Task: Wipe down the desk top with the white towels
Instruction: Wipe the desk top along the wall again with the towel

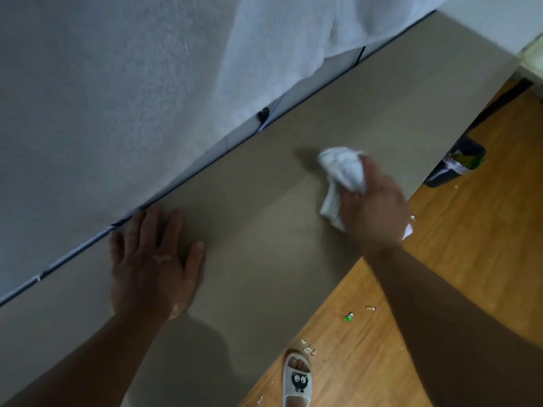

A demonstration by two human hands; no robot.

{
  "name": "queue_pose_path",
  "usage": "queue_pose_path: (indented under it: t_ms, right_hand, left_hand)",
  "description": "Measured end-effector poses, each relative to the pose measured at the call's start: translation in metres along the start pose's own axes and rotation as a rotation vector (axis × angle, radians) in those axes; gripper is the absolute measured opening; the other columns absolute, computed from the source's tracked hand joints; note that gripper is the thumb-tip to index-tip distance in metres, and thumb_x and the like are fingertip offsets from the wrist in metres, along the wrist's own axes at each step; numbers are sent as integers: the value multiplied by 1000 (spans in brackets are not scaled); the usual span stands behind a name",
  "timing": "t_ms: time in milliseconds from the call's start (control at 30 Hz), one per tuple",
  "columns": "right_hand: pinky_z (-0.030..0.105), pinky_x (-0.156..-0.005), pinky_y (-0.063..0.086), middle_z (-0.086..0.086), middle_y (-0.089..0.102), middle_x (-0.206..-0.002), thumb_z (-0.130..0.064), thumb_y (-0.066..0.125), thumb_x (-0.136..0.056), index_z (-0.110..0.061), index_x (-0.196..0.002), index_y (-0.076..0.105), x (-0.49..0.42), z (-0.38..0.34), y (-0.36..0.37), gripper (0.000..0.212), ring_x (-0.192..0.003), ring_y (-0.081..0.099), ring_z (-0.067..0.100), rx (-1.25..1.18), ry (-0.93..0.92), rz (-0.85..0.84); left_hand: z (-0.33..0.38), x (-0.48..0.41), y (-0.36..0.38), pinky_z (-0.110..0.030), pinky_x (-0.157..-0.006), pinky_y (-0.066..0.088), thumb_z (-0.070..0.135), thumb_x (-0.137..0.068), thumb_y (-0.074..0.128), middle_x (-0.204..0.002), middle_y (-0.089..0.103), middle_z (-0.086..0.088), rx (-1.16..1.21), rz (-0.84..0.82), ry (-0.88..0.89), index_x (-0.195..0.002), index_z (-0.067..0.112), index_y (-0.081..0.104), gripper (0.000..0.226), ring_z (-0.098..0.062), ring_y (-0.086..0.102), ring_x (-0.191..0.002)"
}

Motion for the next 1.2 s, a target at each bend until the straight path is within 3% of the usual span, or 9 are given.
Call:
queue_pose_path:
  t_ms: [67, 200, 333, 500, 733, 833, 1033, 1200]
  right_hand:
    - [43, -80, 51, 10, 66, -111, -30, 60, -84, -34, -147, 48, 47, -32, 7, 64, -97, 64, 34, -47, -71, -95]
    - [39, -87, 50, 3, 65, -119, -32, 65, -75, -34, -144, 52, 138, -105, 15, 71, -98, 61, 26, -77, -345, -103]
    - [38, -85, 53, 0, 67, -116, -32, 70, -75, -35, -141, 57, 120, -112, 24, 67, -99, 60, 22, -84, -464, -157]
    - [39, -83, 52, 8, 69, -111, -23, 74, -78, -31, -142, 58, 26, -87, 33, 67, -96, 63, 31, -83, -350, -88]
    - [42, -78, 50, 9, 69, -108, -44, 53, -84, -33, -142, 56, -84, -67, 46, 60, -99, 64, 37, -60, -243, 19]
    - [42, -83, 48, 11, 67, -111, -41, 56, -87, -36, -144, 53, -114, -63, 51, 58, -103, 62, 39, -78, -182, -4]
    - [40, -89, 46, 10, 66, -119, -38, 57, -89, -40, -146, 47, -118, -64, 53, 58, -111, 61, 38, -85, -124, -60]
    - [40, -79, 53, 9, 68, -106, -36, 66, -86, -36, -142, 52, -57, -78, 52, 58, -95, 67, 35, -45, -96, -25]
  left_hand:
    - [0, 0, 0, -64, -118, 29, 59, -96, 35, -158, 43, -21, -6, 0, 1, -151, 15, 50, 72, -43, 36, -147]
    - [-1, 1, -2, -63, -116, 31, 57, -95, 37, -155, 46, -21, 10, 13, 17, -148, 12, 54, 72, -45, 41, -142]
    - [-1, 0, -3, -60, -114, 31, 59, -94, 36, -154, 48, -21, 16, 7, 10, -149, 12, 54, 74, -45, 44, -140]
    - [3, 0, -6, -57, -113, 33, 57, -94, 39, -152, 51, -20, 21, 18, -3, -150, 13, 55, 73, -44, 48, -136]
    - [5, 0, -8, -55, -106, 36, 55, -93, 43, -147, 57, -19, 35, 51, -15, -152, 16, 54, 71, -46, 56, -129]
    - [5, 0, -8, -54, -105, 38, 54, -93, 45, -146, 58, -20, 36, 70, -22, -151, 16, 54, 70, -46, 57, -126]
    - [4, 0, -8, -54, -115, 29, 56, -93, 41, -153, 50, -20, 31, 26, -14, -150, 14, 55, 72, -44, 48, -136]
    - [2, 1, -6, -57, -116, 30, 59, -93, 38, -152, 50, -21, 17, -2, -24, -150, 14, 54, 74, -44, 45, -140]
Point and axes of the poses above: each hand's wrist, its own x-axis away from the middle knuckle, its own y-axis out of the palm, z = x × y, the point moved 6 cm from there along -x, towards the middle knuckle
